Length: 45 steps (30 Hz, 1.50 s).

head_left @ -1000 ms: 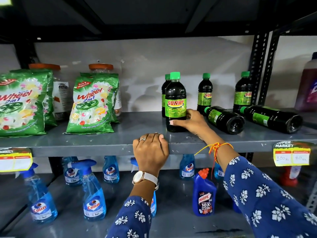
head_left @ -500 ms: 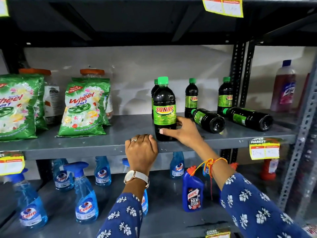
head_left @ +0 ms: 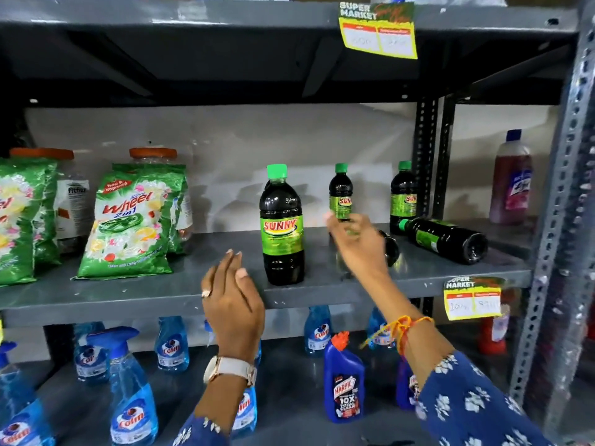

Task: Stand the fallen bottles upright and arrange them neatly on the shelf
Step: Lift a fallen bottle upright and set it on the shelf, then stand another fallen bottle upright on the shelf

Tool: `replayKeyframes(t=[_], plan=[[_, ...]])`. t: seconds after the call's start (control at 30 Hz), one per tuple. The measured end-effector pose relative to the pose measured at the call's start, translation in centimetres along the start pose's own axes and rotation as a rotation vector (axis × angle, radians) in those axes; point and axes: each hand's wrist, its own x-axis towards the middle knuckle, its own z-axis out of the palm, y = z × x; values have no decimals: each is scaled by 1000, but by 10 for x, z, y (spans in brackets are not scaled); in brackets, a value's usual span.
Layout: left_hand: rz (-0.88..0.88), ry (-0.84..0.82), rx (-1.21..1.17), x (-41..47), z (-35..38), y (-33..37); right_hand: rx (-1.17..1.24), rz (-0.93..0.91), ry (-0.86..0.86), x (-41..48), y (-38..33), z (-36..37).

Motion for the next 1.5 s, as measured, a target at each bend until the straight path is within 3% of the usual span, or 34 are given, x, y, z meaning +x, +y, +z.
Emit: replayKeyframes(t=[0.07,0.1,0.23,0.3,0.4,0.5,0.67,0.77,1.13,1.4,1.5], plan=[[102,37,-73,-9,0,25,-117,-94,228,23,-3,-28],[180,-5,-100,-17,3,42,-267,-124,253,34,-7,-40],[375,-246,5,-43,46,92,-995,-21,-69,60,-17,-44],[340,-285,109,-52,70,103,-1194,71,-171,68,-2,-29],[276,-229,226,-63,88,107,-1308,49,-161,76,24,-15],[276,-151,259,-67,93,110,-1159,-59,-103,78,35,-29],[274,-105,266,-69,95,114,-650,-63,4,71,48,-58],[277,-100,254,-69,97,113,-516,-71,-39,71,58,-60],[253,-136,225,-69,96,112,-374,-54,-199,75,67,-57],[276,-95,218,-70,97,110,-285,8,-164,81,70,-54],[275,-96,215,-70,98,109,-140,65,-216,83,70,-56]])
